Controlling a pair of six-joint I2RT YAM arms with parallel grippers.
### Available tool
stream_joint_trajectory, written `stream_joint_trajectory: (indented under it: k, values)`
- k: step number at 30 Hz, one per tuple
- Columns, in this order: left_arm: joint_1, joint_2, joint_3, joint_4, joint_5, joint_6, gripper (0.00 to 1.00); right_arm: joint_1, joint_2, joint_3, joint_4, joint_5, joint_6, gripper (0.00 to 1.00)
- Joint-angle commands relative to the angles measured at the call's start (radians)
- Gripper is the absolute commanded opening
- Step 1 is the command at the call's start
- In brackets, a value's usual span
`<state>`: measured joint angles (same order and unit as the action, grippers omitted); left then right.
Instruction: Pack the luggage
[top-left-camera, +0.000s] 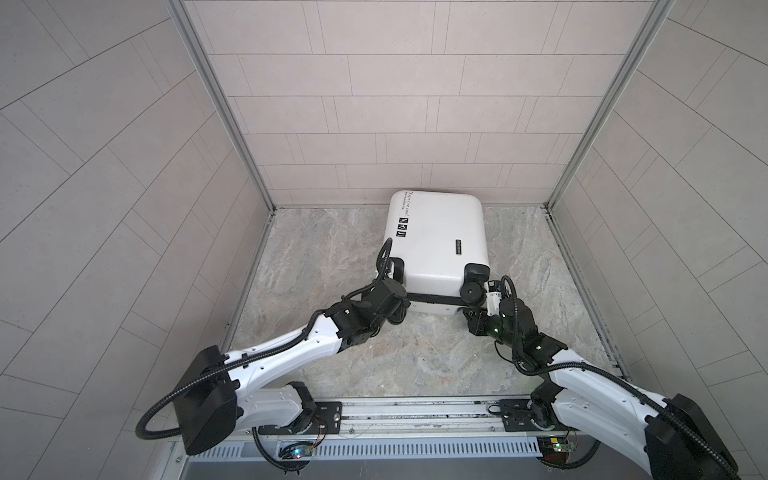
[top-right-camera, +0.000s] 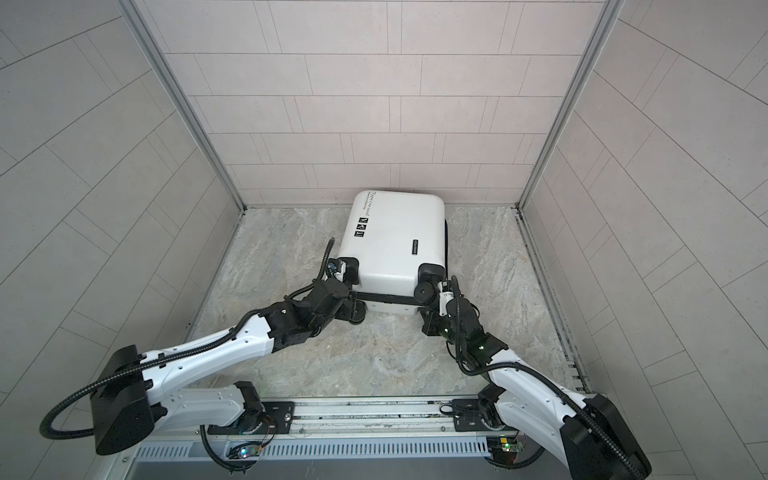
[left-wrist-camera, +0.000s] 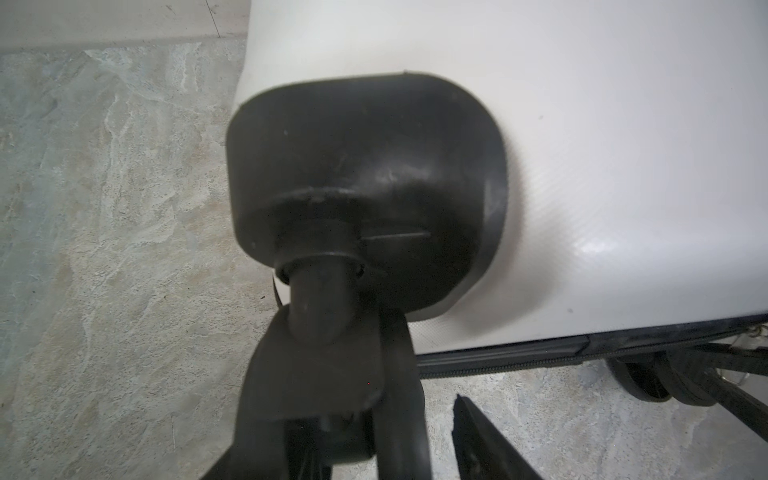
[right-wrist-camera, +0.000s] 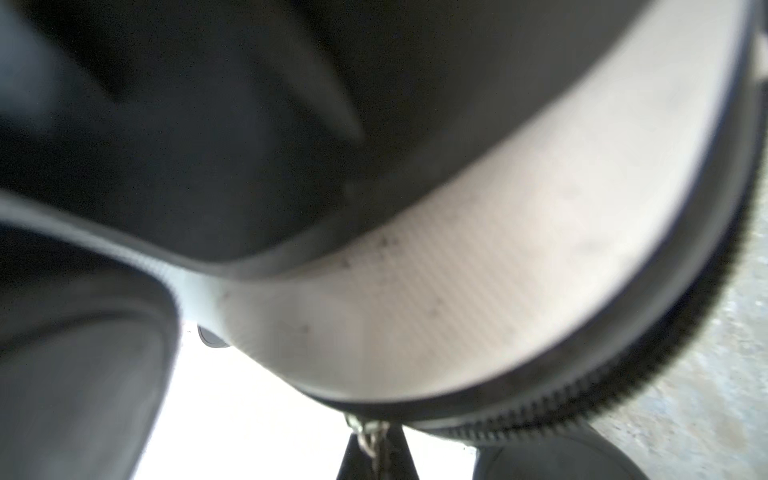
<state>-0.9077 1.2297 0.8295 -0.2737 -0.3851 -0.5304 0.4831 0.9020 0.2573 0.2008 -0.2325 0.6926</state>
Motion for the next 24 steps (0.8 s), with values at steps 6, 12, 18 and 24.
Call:
stream_joint_trajectory:
  k: [6, 12, 18, 24]
  values:
    - [0.027, 0.024, -0.014, -0.015, -0.031, -0.021, 0.37, -0.023, -0.116, -0.041, -0.004, 0.062, -0.022, 0.00]
    - [0.051, 0.062, -0.009, -0.060, -0.058, -0.052, 0.00, -0.083, -0.182, -0.096, -0.025, 0.070, 0.017, 0.00]
    - [0.062, 0.078, 0.000, -0.094, -0.097, -0.055, 0.00, -0.112, -0.208, -0.112, -0.040, 0.071, 0.043, 0.00]
    - [0.082, 0.063, -0.014, -0.108, -0.107, -0.062, 0.00, -0.179, -0.228, -0.110, -0.061, 0.044, 0.050, 0.00]
